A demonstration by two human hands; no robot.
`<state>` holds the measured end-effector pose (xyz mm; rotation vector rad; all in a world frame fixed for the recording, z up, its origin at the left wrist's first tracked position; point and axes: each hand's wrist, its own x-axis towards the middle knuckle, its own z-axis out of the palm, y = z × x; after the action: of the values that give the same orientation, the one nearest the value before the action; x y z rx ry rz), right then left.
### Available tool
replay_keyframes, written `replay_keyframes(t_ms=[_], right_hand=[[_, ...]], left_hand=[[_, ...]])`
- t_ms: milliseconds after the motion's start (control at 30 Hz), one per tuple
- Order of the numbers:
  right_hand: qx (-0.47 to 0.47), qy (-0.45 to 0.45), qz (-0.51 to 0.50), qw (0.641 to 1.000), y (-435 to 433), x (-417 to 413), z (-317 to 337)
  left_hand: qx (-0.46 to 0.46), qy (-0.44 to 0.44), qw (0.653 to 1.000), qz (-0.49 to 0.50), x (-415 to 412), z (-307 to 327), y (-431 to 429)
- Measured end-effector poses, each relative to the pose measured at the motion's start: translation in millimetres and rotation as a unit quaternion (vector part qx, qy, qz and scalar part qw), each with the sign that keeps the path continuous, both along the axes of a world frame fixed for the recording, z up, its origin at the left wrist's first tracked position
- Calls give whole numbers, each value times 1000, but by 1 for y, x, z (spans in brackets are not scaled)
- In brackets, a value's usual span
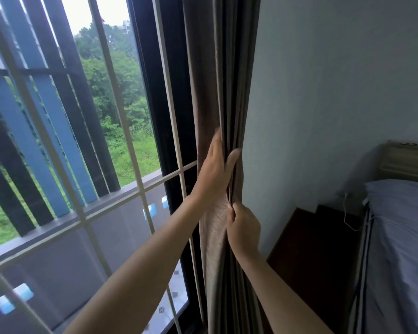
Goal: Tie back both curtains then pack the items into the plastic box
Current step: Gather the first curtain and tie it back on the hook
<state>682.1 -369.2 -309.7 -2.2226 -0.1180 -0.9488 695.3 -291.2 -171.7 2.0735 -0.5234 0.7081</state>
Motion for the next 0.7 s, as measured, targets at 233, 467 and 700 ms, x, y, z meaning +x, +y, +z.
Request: replay_keyframes(t_ms=[233,467,700], right_hand=[[72,5,66,995,-6,-11,-3],[296,174,293,892,-4,-13,7],[372,206,260,867,-6,7,20]], left_hand=[[-30,156,983,89,-14,-82,45],[-71,230,971,-11,-5,-68,47],[-101,201,974,20,2,-58,39]])
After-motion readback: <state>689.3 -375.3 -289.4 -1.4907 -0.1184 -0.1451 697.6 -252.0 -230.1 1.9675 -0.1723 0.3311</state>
